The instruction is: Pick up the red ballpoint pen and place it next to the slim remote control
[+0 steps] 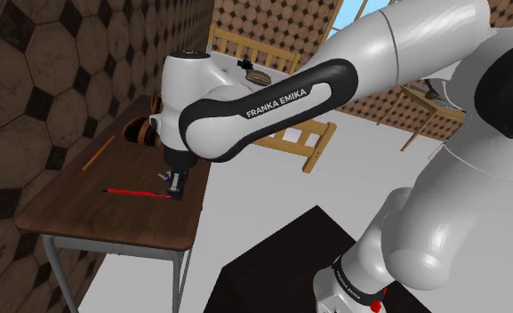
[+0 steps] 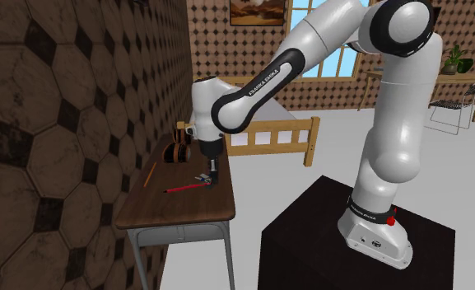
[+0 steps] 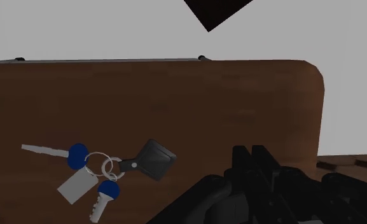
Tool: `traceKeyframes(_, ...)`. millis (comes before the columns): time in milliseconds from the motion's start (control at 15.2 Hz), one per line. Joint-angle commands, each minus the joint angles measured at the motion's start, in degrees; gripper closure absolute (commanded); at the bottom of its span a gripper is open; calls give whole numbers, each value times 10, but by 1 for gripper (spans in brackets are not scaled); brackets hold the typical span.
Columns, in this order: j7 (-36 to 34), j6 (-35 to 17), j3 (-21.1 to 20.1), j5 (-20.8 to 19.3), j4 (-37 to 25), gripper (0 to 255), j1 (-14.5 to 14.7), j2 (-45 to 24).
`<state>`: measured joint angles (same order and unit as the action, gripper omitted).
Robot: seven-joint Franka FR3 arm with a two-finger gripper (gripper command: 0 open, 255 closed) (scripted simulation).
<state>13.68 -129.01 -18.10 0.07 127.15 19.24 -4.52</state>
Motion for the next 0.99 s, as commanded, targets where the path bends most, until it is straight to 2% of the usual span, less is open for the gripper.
traceKeyframes(0, 4, 15, 0, 4, -6, 255, -1, 9)
traceKeyframes(132, 6, 29, 0, 7, -12, 255, -2, 18)
traceKeyframes(924, 140, 64, 70, -19, -136, 255, -80, -75)
